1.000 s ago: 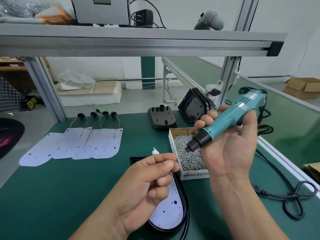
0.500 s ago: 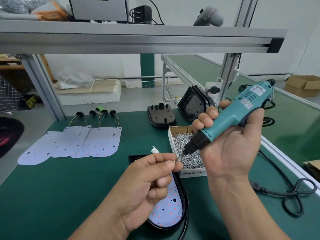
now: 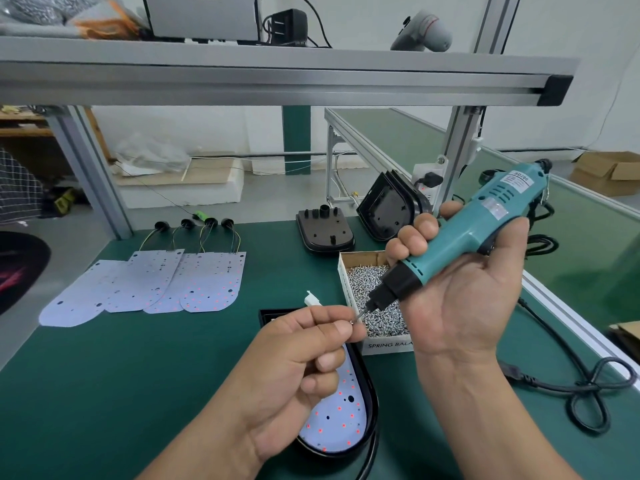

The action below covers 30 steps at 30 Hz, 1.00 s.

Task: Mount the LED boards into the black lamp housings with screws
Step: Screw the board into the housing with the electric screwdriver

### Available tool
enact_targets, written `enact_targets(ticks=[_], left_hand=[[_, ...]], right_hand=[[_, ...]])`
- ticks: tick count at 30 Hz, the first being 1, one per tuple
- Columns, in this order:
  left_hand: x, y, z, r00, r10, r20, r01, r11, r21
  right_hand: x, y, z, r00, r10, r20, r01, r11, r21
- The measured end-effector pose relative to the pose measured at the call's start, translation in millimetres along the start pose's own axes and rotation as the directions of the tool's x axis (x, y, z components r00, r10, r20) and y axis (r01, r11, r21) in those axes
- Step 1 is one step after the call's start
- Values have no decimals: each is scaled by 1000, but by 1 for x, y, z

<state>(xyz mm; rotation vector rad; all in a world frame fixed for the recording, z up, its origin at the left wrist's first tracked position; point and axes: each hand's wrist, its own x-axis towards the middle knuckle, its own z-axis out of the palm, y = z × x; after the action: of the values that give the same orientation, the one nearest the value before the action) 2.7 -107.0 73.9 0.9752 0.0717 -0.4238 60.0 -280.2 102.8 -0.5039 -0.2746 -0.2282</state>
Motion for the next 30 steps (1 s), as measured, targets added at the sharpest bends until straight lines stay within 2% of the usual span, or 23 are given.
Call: enact_targets(ticks=[14, 22, 30], left_hand=[[-1, 0, 1, 1000, 4, -12, -4, 1000, 14], [1, -3, -2, 977, 180, -117, -160, 974, 159], [2, -2, -5, 966, 227, -122, -186, 942, 280]], right_hand=[[0, 0, 3, 1000, -8, -18, 8, 1000, -15], [-2, 5, 6, 999, -43, -26, 40, 994, -104], [-3, 9, 3, 993, -11, -114, -2, 994, -112]])
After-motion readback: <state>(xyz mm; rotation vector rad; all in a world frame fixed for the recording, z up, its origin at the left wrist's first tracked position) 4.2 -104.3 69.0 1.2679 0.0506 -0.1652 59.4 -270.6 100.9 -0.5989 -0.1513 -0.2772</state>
